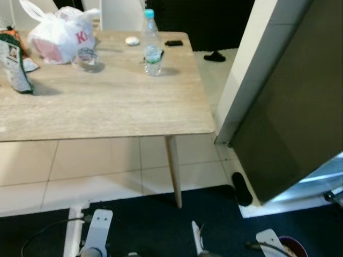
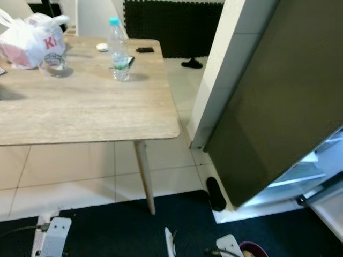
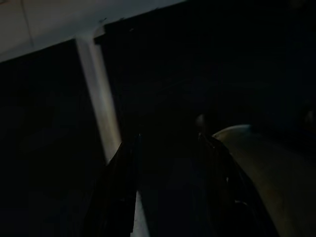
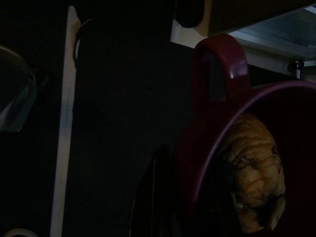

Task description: Restocking fridge

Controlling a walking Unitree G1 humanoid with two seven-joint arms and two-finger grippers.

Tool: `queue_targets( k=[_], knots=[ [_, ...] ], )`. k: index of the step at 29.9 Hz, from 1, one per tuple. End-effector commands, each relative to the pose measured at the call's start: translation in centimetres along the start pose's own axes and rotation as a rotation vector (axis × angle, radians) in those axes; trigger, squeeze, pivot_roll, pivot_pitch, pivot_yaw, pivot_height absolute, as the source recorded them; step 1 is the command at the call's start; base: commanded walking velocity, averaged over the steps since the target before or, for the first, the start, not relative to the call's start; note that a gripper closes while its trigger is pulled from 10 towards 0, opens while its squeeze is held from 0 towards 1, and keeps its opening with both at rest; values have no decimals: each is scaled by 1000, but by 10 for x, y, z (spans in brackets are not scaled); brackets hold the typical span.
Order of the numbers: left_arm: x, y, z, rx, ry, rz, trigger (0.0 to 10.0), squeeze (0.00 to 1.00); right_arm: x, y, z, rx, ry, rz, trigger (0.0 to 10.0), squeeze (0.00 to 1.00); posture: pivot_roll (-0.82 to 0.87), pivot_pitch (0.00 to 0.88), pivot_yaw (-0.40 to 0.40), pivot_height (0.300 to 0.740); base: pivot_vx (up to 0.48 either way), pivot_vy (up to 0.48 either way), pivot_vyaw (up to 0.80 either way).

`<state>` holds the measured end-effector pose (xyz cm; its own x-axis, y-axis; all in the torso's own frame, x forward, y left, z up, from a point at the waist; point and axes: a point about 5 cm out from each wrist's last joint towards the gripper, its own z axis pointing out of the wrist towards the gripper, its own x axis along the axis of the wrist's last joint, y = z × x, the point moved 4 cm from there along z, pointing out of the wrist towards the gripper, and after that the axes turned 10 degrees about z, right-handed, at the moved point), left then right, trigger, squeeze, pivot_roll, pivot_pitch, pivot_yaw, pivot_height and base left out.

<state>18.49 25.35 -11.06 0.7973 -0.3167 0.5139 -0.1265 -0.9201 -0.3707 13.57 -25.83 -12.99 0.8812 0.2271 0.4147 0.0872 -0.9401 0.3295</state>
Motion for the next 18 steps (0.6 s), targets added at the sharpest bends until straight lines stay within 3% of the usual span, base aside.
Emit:
queue_targets(
  k=[1, 18],
  knots=[
    [-4, 5, -1, -17, -14, 10, 10000, 0, -3, 9, 0, -27, -2, 13, 10000, 0, -46, 75, -73, 740, 0, -412, 0],
    [-5, 5, -1, -17, -18, 7, 10000, 0, -2, 8, 0, -25, -1, 15, 10000, 0, -46, 76, -73, 740, 0, -354, 0]
  ],
)
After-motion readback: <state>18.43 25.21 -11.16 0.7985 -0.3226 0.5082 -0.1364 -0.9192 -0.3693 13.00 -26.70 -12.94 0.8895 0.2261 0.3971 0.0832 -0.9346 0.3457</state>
